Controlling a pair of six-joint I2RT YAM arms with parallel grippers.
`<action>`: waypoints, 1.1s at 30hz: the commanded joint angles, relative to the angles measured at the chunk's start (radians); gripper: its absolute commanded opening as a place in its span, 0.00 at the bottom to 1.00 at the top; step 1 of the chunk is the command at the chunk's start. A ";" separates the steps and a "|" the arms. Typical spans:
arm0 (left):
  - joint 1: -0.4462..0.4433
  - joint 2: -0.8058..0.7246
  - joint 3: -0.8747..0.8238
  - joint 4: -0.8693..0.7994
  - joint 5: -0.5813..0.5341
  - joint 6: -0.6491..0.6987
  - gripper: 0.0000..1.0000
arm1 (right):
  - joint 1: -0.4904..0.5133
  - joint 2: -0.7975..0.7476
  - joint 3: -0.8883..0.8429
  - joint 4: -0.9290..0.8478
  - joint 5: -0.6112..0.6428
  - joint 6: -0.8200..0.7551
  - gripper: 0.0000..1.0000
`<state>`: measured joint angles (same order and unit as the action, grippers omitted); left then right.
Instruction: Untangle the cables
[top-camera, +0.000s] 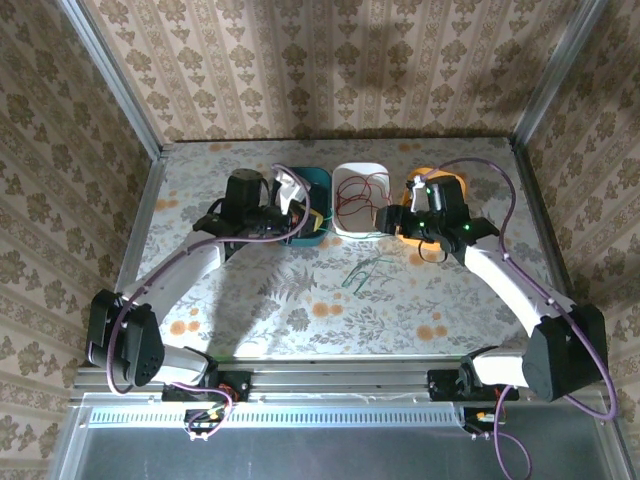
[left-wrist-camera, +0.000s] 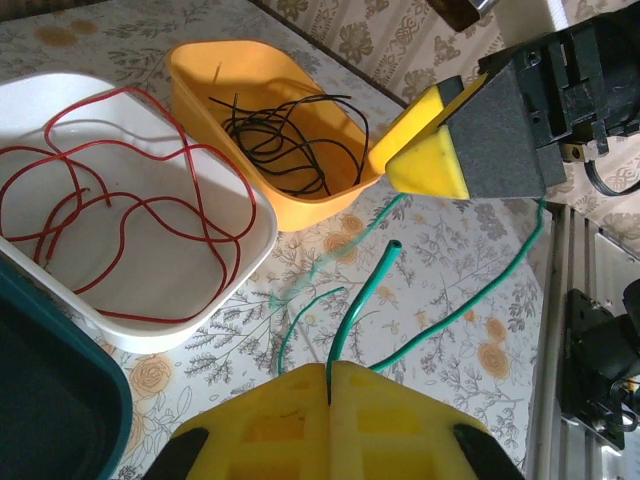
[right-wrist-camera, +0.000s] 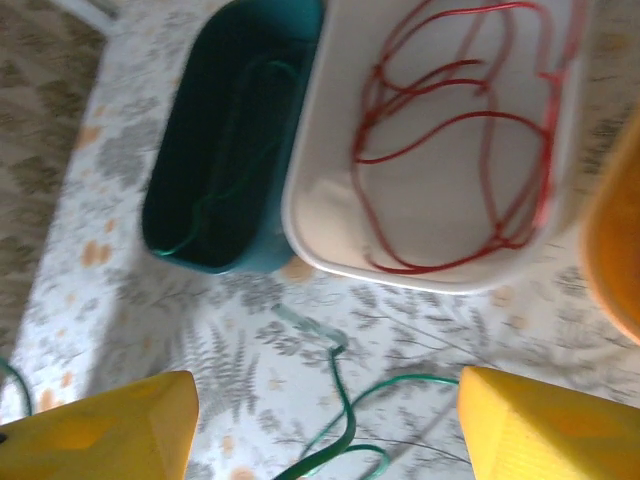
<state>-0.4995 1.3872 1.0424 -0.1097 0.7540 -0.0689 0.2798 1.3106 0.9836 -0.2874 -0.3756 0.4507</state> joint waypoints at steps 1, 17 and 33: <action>0.002 -0.018 -0.007 0.046 0.027 -0.038 0.00 | 0.014 0.031 0.065 0.061 -0.168 0.018 0.71; 0.097 -0.046 -0.059 0.214 -0.080 -0.222 0.00 | -0.006 -0.156 0.063 0.198 0.252 0.133 0.72; 0.197 0.103 -0.016 0.046 -0.395 -0.384 0.00 | -0.048 -0.143 0.114 -0.007 0.307 0.138 0.72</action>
<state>-0.3038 1.4460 0.9668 0.0147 0.4194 -0.4126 0.2329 1.1599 1.0603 -0.2272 -0.1024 0.5838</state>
